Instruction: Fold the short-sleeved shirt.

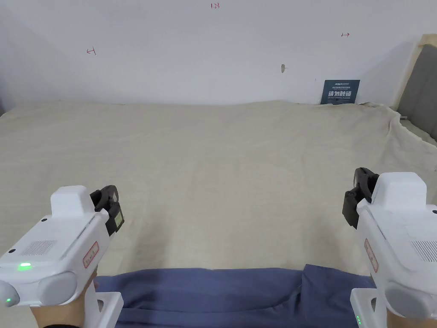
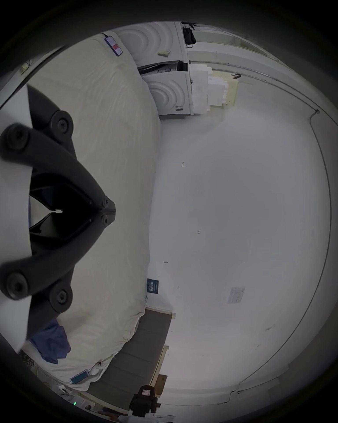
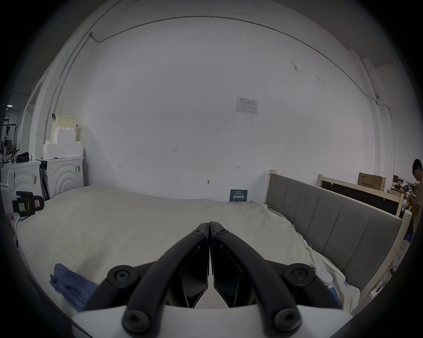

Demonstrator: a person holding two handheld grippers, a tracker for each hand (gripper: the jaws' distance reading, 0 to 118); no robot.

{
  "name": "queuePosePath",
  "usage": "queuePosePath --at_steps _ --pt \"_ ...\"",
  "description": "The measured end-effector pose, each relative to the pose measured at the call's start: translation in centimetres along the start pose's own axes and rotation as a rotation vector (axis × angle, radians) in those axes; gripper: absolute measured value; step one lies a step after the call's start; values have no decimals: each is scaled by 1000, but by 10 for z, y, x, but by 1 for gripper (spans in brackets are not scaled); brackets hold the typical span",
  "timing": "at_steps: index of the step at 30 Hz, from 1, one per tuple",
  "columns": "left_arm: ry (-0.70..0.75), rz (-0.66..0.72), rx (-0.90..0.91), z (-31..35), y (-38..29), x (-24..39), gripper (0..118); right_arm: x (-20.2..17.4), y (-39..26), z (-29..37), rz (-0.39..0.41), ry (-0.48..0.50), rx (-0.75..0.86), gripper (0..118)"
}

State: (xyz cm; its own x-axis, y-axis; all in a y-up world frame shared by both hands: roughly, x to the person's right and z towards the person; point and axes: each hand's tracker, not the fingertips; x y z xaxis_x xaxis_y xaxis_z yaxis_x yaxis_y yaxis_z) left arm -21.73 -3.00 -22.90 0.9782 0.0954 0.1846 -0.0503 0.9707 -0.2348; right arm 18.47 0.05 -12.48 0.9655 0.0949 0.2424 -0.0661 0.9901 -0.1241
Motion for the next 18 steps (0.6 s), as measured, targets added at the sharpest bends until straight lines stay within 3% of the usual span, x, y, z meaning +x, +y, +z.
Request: queuePosePath --at_steps 7,12,18 --pt "-174 153 -235 -13 2 -45 0 2 -2 -2 1 14 -19 0" --pt "-300 340 -419 -26 -9 -90 0 3 -6 -5 0 16 -41 0" --pt "-265 387 -556 -35 -44 -136 0 -1 -11 -7 18 8 -73 0"
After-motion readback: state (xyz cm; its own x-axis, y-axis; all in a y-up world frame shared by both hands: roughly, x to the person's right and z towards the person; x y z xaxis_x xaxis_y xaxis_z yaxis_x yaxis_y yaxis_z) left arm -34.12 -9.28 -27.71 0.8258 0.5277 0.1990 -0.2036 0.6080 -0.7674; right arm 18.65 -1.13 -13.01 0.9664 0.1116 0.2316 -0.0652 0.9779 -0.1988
